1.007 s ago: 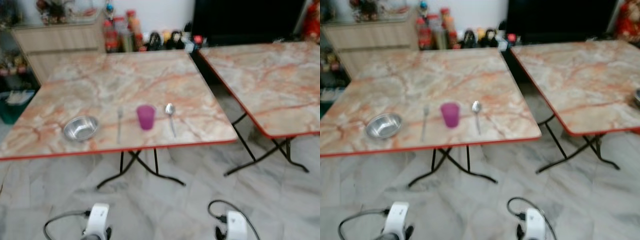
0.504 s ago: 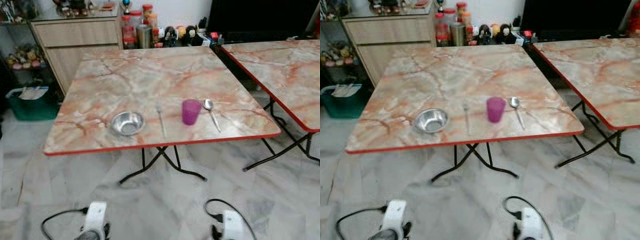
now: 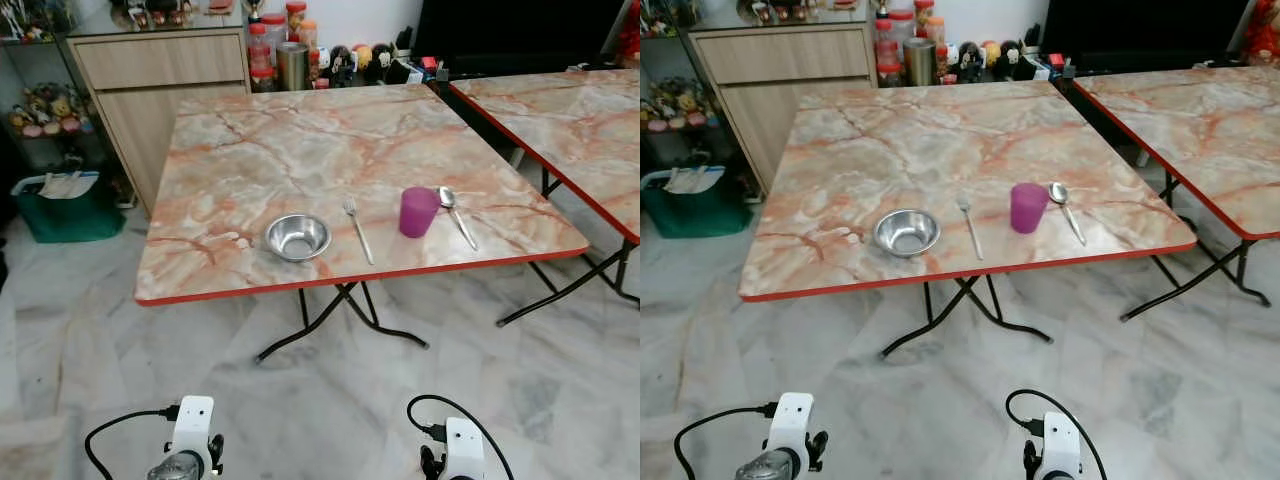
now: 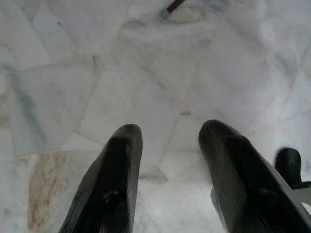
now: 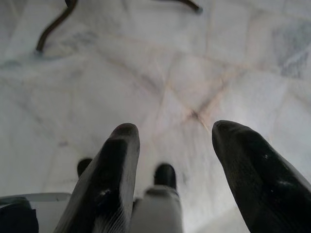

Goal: Setting the table

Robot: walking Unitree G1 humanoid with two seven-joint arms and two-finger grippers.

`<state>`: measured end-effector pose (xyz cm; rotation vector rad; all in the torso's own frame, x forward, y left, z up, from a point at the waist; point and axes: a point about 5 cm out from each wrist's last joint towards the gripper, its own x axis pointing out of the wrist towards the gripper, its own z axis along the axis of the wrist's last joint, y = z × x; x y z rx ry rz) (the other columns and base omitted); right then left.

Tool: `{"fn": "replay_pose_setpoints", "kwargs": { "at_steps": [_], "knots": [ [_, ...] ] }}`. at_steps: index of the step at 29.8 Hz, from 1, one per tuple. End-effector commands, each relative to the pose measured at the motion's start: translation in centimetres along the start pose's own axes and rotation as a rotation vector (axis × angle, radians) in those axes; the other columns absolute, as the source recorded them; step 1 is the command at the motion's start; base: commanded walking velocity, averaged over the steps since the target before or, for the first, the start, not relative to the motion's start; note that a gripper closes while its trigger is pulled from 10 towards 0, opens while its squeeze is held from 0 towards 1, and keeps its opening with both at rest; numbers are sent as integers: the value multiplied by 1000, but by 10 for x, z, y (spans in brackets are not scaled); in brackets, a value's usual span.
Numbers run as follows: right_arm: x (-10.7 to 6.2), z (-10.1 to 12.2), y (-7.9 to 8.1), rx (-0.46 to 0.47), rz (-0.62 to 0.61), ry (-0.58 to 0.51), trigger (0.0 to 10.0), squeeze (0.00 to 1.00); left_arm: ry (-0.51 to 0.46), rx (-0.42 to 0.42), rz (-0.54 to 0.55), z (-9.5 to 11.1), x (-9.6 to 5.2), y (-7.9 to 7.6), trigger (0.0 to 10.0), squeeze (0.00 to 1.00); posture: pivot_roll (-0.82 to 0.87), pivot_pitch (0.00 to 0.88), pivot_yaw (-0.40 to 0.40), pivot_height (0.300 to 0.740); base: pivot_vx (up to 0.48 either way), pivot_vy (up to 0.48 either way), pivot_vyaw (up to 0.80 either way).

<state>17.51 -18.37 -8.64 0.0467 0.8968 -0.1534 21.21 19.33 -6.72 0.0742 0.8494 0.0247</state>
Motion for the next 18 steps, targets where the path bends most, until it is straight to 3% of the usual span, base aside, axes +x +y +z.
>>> {"fn": "replay_pose_setpoints", "kwargs": {
  "at_steps": [1,5,18],
  "knots": [
    [0,0,1,21,-3,-2,10000,0,-2,-4,8,0,0,2,10000,0,15,0,6,736,0,0,0],
    [0,-1,1,21,-3,0,10000,0,2,-3,7,-1,0,2,10000,0,17,0,7,736,0,0,0],
    [0,-1,3,19,-1,1,10000,0,-3,9,0,1,0,2,10000,0,18,0,11,736,299,0,0]
  ]
}}
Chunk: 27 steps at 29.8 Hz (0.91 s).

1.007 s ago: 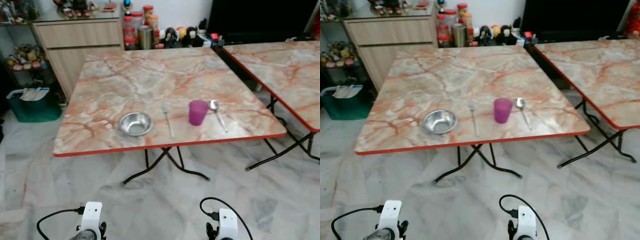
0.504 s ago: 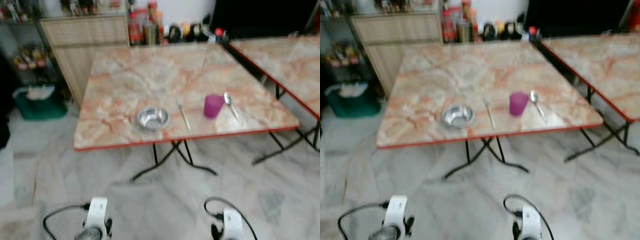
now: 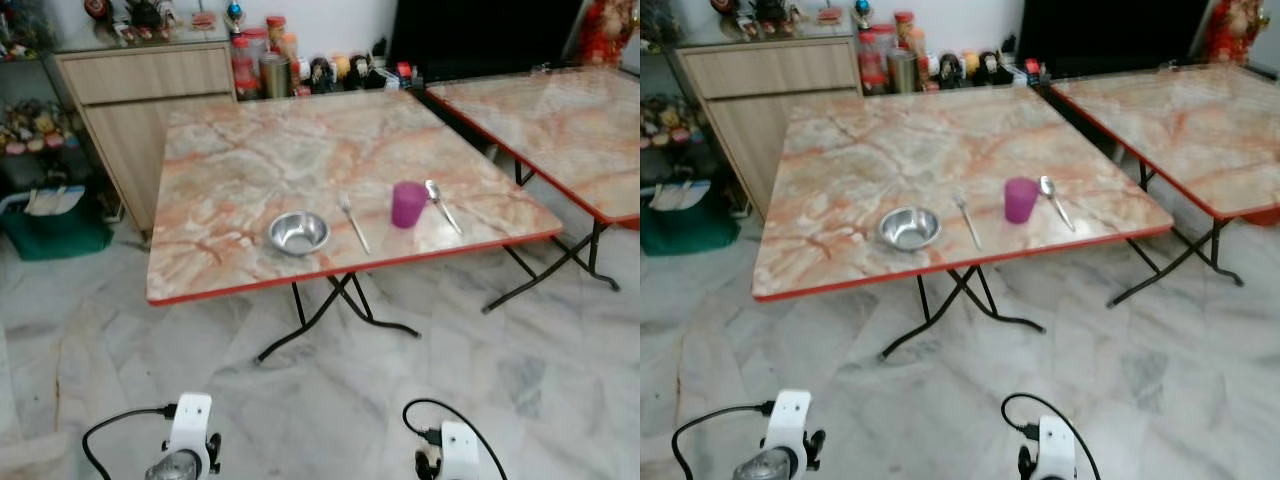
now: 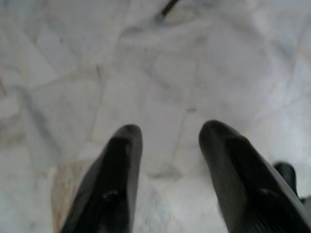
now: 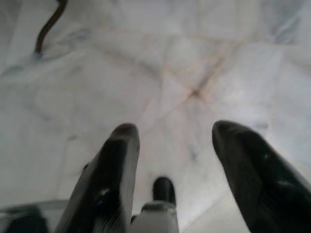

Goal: Setting the table

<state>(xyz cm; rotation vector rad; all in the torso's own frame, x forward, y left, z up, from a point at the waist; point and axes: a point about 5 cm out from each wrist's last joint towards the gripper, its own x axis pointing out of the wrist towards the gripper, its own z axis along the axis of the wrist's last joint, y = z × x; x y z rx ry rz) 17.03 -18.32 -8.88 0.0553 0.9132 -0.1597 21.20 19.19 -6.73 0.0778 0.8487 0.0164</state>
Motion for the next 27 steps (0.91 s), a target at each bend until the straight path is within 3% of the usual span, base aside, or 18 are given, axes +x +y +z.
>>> {"fn": "replay_pose_setpoints", "kwargs": {
  "at_steps": [1,27],
  "knots": [
    [1,5,3,10,1,-15,10000,0,-2,3,5,1,0,3,10000,0,18,0,11,736,315,0,0],
    [1,4,3,7,5,-12,10000,0,4,7,-1,0,0,3,10000,0,21,0,10,736,304,0,57]
  ]
}}
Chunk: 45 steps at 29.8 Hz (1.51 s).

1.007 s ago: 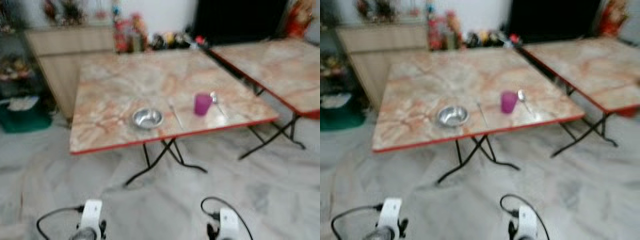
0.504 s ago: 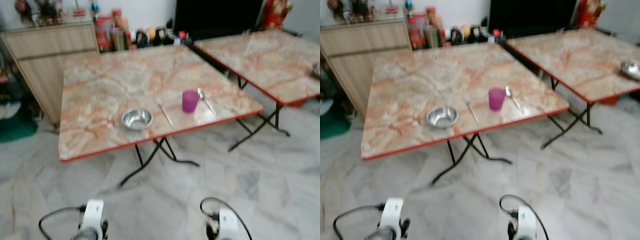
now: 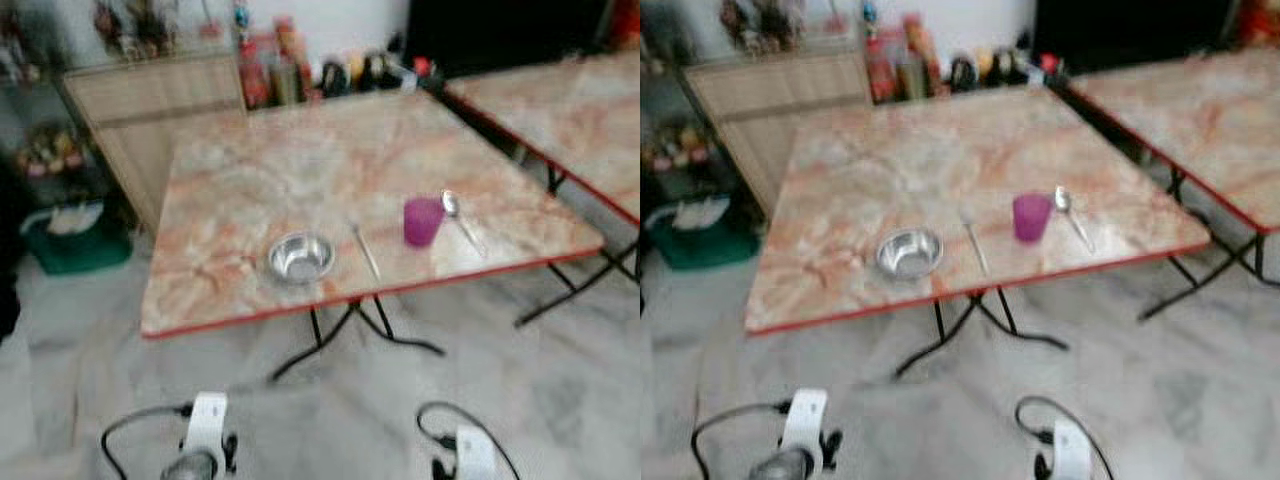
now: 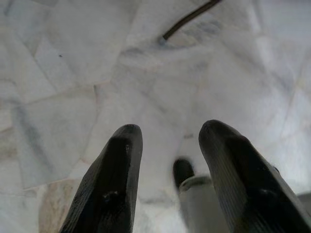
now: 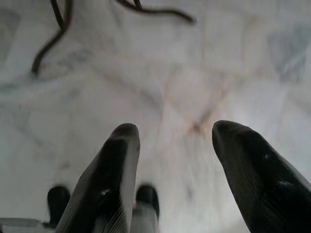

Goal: Setting the table

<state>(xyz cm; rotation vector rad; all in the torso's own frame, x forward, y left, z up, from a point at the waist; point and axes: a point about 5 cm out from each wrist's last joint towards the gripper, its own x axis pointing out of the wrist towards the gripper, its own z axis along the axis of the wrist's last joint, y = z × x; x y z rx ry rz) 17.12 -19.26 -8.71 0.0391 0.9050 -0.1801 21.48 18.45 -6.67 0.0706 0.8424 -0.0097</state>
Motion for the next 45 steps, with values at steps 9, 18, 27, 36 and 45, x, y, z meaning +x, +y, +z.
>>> {"fn": "replay_pose_setpoints", "kwargs": {
  "at_steps": [9,18,27,36,45],
  "knots": [
    [0,1,13,7,34,-1,10000,0,-2,-84,97,-13,-6,23,10000,0,28,0,9,736,0,0,0],
    [0,-2,14,-1,39,8,10000,0,-156,-291,494,1,-22,92,10000,0,48,0,-1,736,0,0,0],
    [0,1,14,-5,41,0,10000,0,-512,-291,659,77,-38,132,10000,0,42,0,1,736,0,0,0],
    [0,1,12,-8,39,4,10000,0,-951,-237,422,208,-55,100,10000,0,41,0,-4,736,0,0,0],
    [0,0,8,2,26,3,10000,0,-1034,-198,-102,257,-53,4,10000,0,11,0,14,736,0,0,0]
  ]
}}
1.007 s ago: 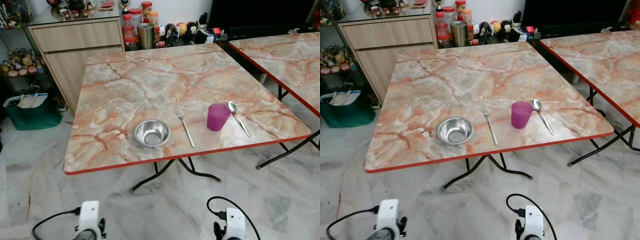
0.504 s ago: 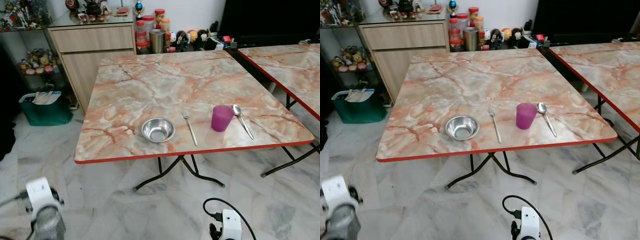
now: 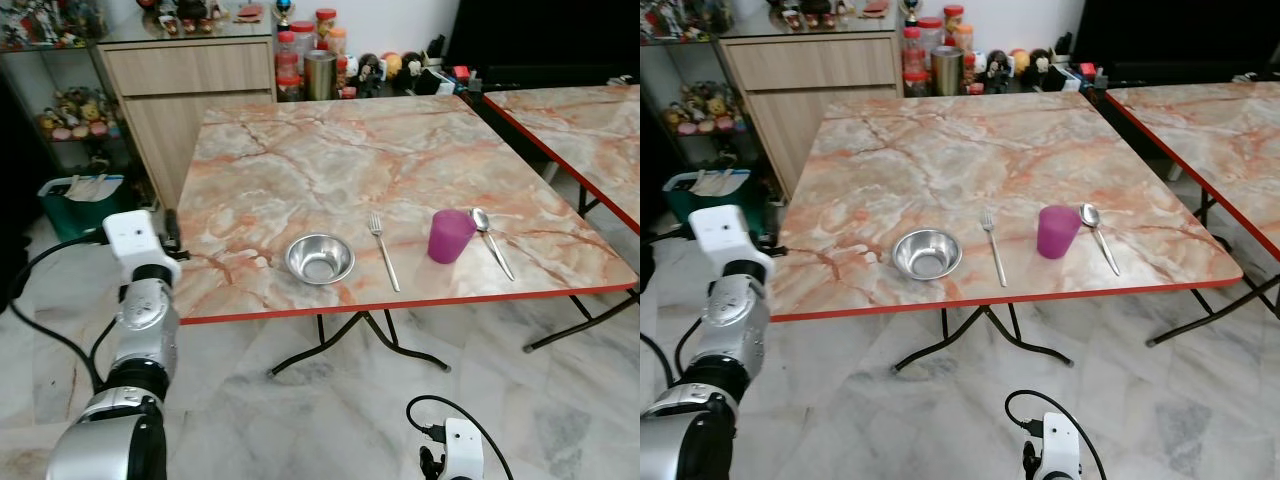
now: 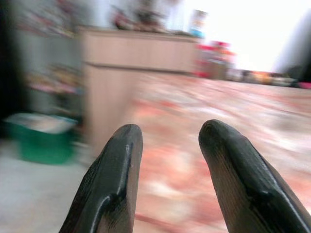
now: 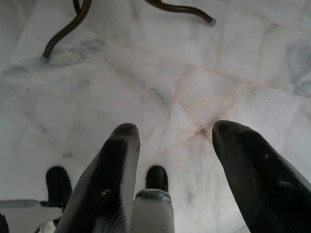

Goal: Setting the table

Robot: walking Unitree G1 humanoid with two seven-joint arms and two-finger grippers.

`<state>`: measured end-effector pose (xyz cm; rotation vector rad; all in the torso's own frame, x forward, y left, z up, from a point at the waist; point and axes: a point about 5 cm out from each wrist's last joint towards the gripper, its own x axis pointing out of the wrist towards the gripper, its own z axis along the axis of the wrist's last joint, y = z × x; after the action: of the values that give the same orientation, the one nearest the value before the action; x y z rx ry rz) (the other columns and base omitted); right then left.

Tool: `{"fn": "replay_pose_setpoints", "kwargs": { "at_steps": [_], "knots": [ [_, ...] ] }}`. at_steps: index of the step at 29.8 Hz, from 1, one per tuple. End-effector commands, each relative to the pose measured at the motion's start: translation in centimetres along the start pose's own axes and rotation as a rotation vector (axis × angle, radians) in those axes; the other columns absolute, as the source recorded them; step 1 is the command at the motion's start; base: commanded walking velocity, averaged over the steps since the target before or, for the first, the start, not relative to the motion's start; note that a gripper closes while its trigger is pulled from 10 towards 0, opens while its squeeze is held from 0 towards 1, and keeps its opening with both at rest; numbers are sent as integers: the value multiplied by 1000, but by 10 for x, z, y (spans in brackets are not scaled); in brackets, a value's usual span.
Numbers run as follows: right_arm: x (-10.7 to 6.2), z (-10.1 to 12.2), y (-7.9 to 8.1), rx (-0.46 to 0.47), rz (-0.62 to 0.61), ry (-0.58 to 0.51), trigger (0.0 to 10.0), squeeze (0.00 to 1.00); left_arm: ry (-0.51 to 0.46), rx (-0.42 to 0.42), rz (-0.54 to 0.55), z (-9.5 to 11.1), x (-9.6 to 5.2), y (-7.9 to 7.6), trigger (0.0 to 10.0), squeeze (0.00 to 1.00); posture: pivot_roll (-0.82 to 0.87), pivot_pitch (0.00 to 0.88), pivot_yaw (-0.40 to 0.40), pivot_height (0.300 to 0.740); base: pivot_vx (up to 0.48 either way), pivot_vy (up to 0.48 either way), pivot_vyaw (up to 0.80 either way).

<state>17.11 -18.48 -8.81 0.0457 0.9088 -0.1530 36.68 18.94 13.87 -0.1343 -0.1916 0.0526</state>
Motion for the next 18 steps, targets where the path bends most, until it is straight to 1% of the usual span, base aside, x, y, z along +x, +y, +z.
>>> {"fn": "replay_pose_setpoints", "kwargs": {
  "at_steps": [1,3,4,6,7,9,10,12,18],
  "knots": [
    [0,1,1,8,0,-1,10000,0,14,-51,-127,0,3,-27,10000,0,9,0,15,736,0,0,0],
    [0,1,1,7,0,0,10000,0,40,-86,-161,-8,0,-42,10000,0,2,0,18,736,0,0,0],
    [0,1,1,8,1,0,10000,0,45,-89,-164,-9,-1,-43,10000,0,2,0,18,736,0,0,0],
    [0,1,1,8,1,1,10000,0,68,-104,-186,-13,-3,-52,10000,0,2,0,18,736,0,0,0],
    [0,0,1,6,3,1,10000,0,86,-117,-219,-17,-5,-60,10000,0,0,0,17,736,0,0,0],
    [0,1,1,3,5,-1,10000,0,99,-126,-243,-19,-7,-67,10000,0,1,0,17,736,0,0,0],
    [0,1,1,2,5,-2,10000,0,100,-131,-246,-19,-7,-68,10000,0,1,0,17,736,0,0,0],
    [0,2,1,5,6,-5,10000,0,96,-145,-254,-17,-5,-70,10000,0,3,0,16,736,315,0,0],
    [1,5,2,3,4,-10,10000,0,74,-147,-260,-7,3,-69,10000,0,9,0,8,736,366,0,0]
  ]
}}
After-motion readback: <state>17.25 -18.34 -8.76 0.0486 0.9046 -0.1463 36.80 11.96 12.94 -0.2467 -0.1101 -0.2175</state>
